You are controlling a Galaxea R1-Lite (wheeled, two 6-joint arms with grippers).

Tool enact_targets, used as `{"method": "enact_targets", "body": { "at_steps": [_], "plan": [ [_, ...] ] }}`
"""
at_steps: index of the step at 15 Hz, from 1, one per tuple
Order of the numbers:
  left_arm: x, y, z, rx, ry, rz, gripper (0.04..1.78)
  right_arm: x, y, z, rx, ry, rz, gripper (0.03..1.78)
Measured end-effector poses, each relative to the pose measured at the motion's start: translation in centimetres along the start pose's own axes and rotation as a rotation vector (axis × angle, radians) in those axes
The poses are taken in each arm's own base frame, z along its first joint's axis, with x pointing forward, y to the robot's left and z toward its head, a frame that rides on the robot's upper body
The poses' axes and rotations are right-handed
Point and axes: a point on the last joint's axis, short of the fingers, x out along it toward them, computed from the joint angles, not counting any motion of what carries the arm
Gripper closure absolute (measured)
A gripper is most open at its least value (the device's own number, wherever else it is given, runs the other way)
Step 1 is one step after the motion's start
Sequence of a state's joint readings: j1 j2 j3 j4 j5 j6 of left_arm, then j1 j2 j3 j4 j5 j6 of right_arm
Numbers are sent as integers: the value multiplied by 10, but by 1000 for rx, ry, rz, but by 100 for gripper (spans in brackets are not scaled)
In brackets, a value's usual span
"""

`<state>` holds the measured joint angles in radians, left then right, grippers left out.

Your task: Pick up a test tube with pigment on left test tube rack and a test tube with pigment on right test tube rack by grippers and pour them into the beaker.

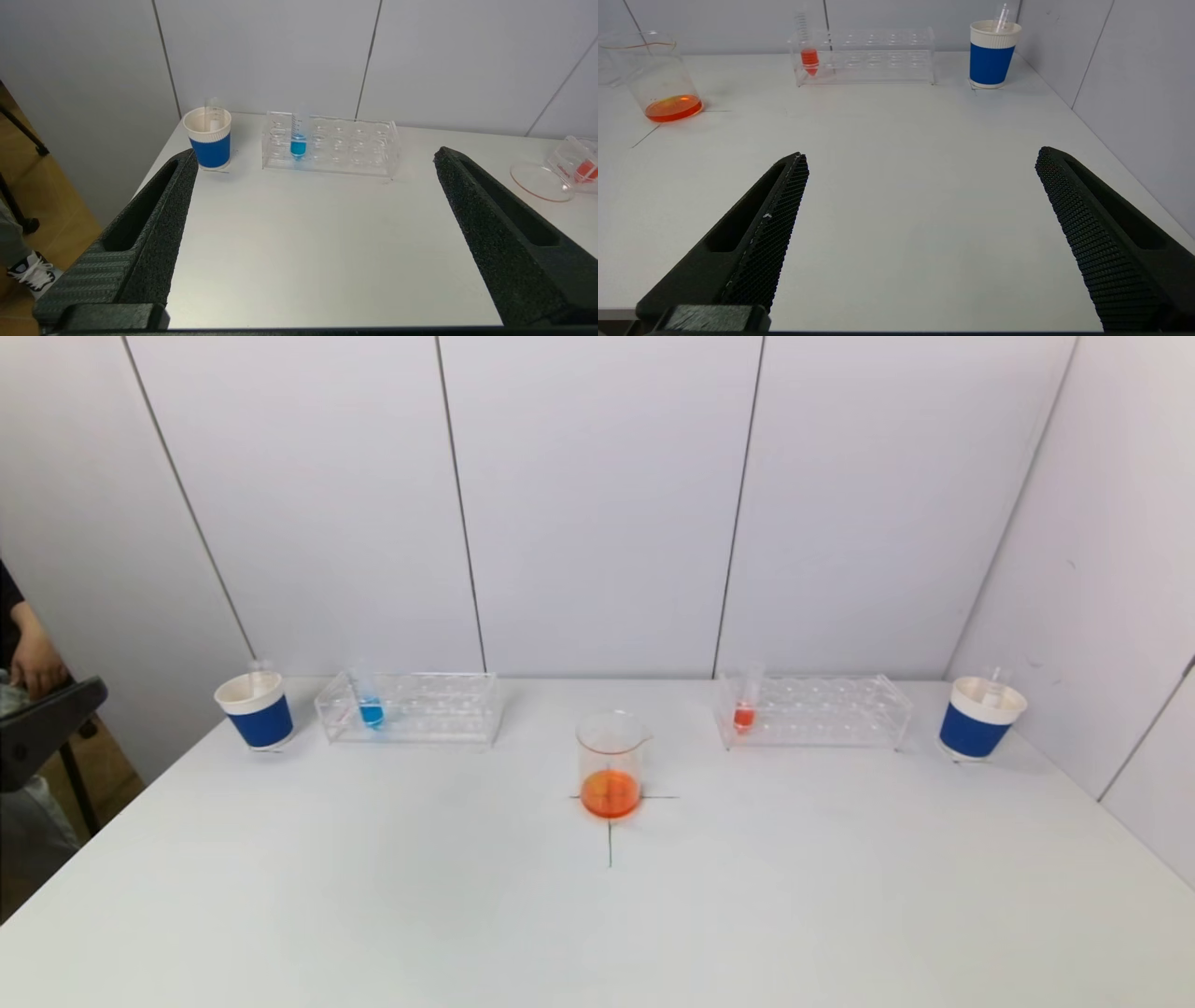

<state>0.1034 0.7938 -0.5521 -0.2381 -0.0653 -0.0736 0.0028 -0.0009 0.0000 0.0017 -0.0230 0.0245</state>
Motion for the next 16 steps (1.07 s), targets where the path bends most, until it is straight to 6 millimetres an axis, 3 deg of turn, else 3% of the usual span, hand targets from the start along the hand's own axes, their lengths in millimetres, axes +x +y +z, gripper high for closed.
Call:
{"method": "enact_targets", "body": {
  "at_steps": [7,11,16],
  "plan": [
    [-59,-4,-12,-60,-55,-65,6,0,0,0,0,0,0,4],
    [-94,-6,-31,-67,-23,-119,6,0,0,0,0,0,0,4],
    [-120,-4,-47,-63,-21,-159,6,0,0,0,0,0,0,4]
  ]
}}
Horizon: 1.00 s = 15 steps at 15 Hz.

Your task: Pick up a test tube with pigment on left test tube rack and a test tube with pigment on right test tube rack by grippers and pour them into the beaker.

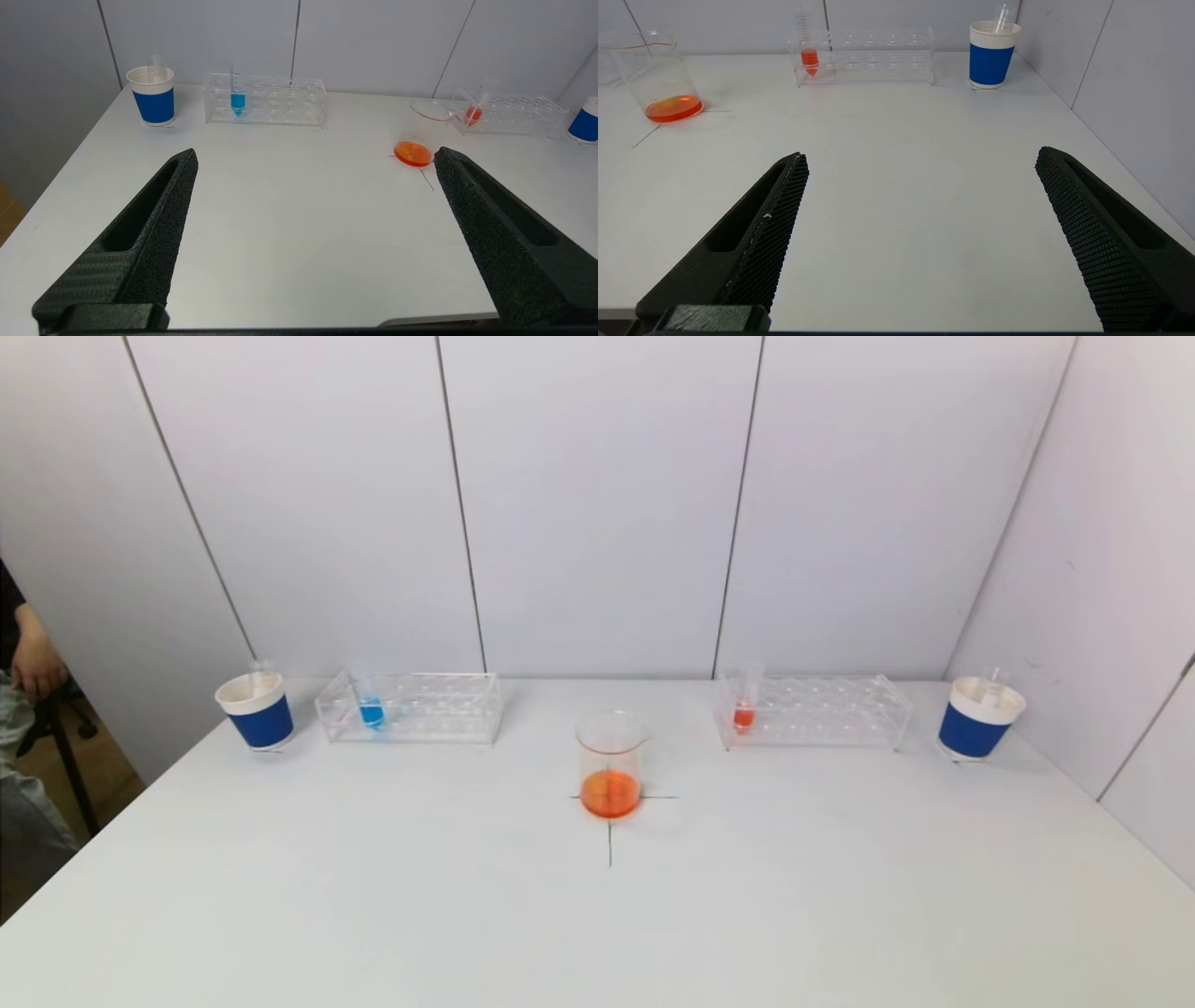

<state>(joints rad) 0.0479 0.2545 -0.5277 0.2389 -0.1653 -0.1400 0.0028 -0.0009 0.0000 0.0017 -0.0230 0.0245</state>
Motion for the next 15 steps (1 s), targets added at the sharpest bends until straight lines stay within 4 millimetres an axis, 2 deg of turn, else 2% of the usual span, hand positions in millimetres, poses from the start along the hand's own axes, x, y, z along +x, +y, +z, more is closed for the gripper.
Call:
{"method": "enact_targets", "body": {
  "at_steps": [3,8,11,15],
  "plan": [
    [-7,1,-10,7,-12,-17,6,0,0,0,0,0,0,4],
    [-23,5,-42,66,3,-34,6,0,0,0,0,0,0,4],
    [-22,9,-62,81,30,8,6,0,0,0,0,0,0,4],
    [-12,17,-88,124,107,148,6,0,0,0,0,0,0,4]
  ]
}}
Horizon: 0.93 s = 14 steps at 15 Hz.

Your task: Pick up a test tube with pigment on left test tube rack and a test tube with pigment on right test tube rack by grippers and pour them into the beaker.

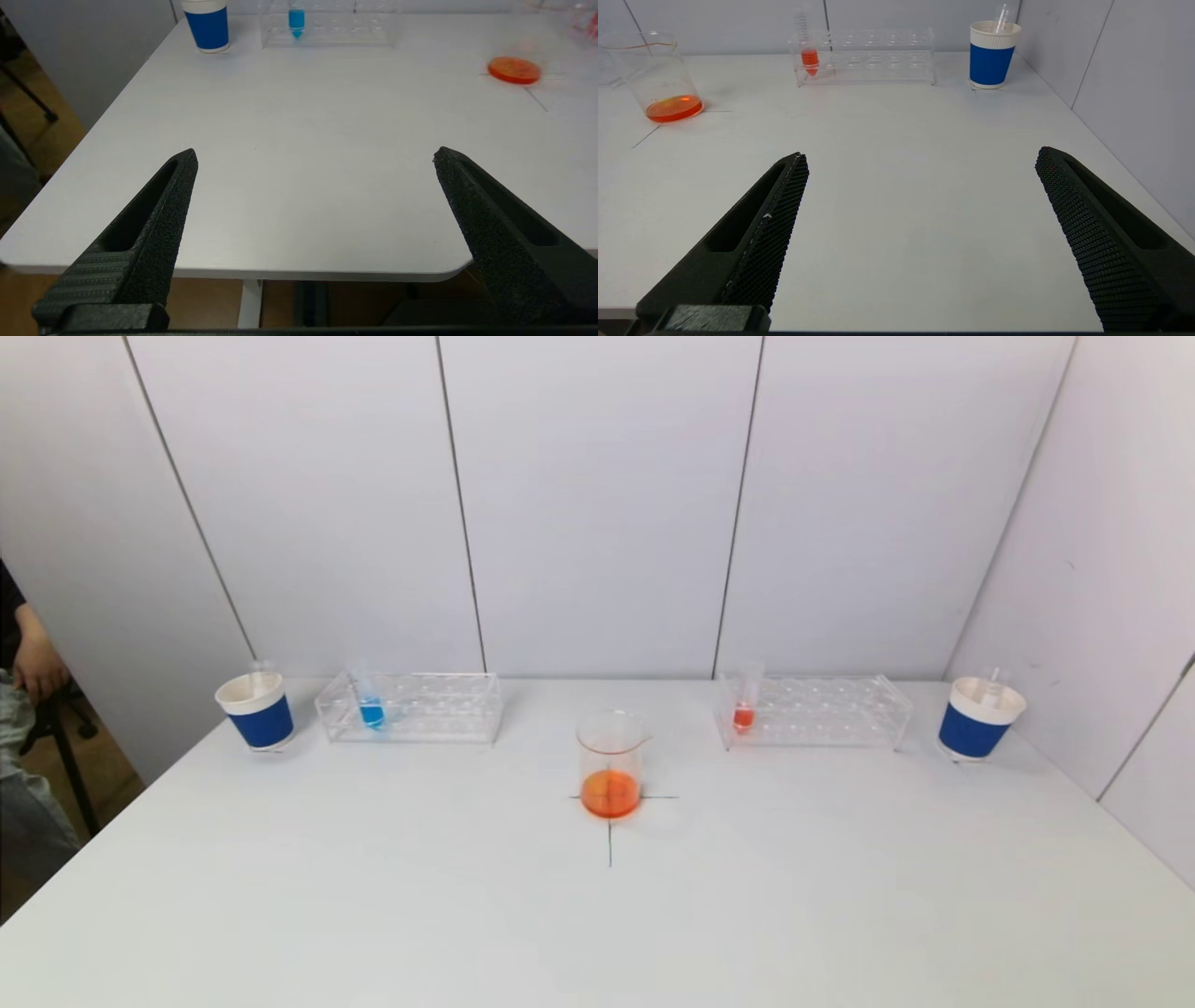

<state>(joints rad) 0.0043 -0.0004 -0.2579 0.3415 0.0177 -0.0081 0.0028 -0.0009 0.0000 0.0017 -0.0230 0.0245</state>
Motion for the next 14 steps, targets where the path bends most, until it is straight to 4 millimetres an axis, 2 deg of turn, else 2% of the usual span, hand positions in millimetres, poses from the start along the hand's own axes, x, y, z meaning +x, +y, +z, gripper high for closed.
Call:
{"method": "enact_targets", "body": {
  "at_steps": [3,7,14],
  "plan": [
    [11,1,-16,11,24,53,6,0,0,0,0,0,0,4],
    [20,0,-27,31,7,-2,6,0,0,0,0,0,0,4],
    [22,0,-30,-1,15,-12,6,0,0,0,0,0,0,4]
  ]
}}
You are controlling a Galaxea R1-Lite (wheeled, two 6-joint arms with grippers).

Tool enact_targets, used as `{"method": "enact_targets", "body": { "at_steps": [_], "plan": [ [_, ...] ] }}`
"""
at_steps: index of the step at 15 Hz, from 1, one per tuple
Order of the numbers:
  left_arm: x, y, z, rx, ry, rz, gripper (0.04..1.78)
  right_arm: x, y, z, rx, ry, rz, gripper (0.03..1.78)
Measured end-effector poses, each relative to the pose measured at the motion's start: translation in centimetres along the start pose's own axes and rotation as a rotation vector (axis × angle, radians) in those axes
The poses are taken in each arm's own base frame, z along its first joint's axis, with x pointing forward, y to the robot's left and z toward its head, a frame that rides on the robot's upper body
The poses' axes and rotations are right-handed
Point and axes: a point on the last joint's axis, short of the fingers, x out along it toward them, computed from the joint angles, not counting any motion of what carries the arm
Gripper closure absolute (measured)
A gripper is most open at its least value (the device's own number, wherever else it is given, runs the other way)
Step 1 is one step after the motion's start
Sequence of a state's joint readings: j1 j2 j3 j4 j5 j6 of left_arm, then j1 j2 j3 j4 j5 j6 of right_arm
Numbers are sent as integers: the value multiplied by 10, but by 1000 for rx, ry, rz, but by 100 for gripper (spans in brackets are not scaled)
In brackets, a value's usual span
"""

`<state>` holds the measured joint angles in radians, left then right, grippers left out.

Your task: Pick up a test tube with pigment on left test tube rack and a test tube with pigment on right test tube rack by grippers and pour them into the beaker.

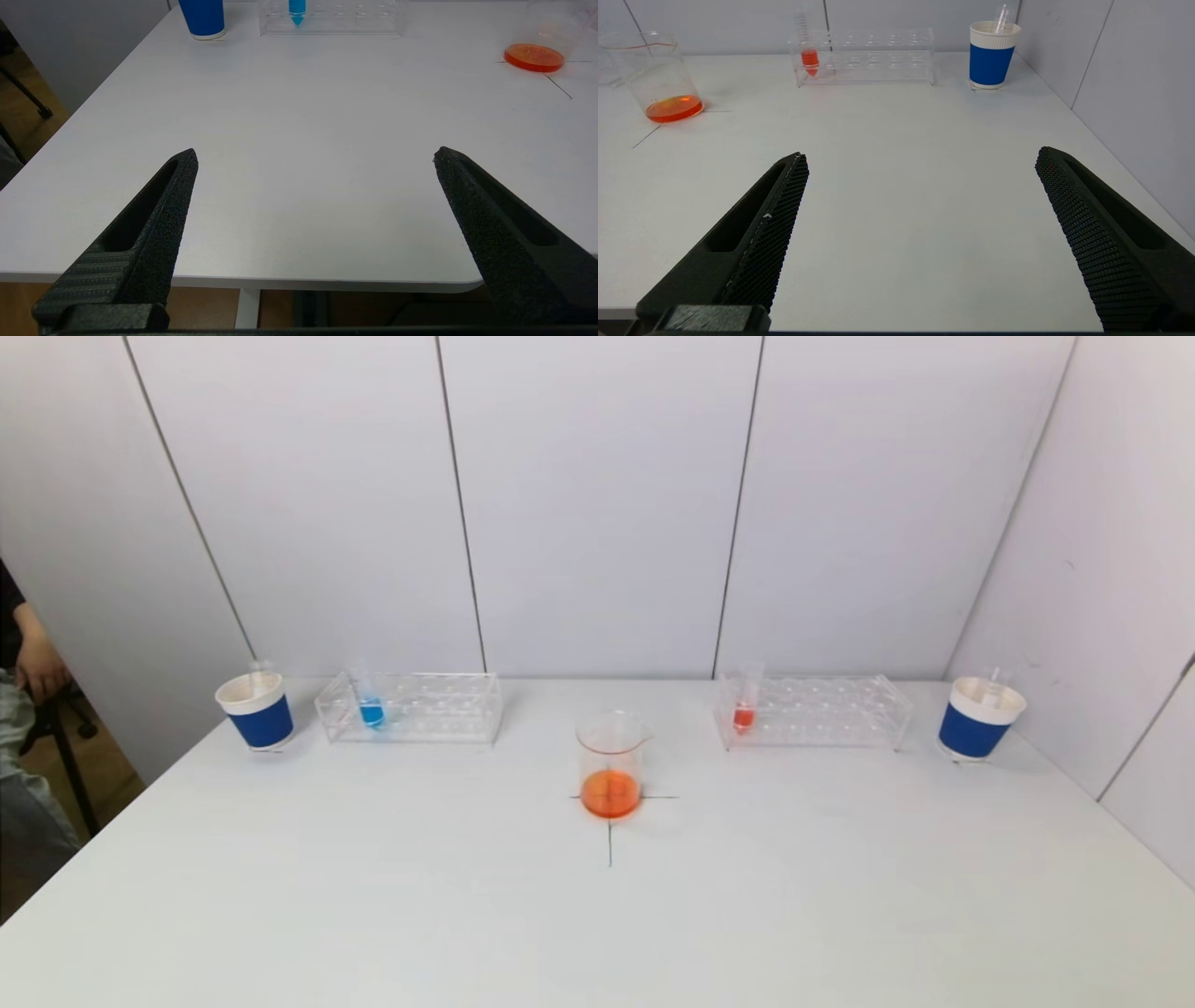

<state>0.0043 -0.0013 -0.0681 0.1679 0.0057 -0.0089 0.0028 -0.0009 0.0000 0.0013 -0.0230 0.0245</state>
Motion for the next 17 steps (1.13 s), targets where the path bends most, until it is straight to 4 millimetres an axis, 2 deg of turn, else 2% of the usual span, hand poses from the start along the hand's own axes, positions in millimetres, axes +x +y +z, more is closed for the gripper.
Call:
{"method": "enact_targets", "body": {
  "at_steps": [17],
  "plan": [
    [0,0,0,0,3,0,6,0,0,0,29,-3,-1,4]
  ]
}}
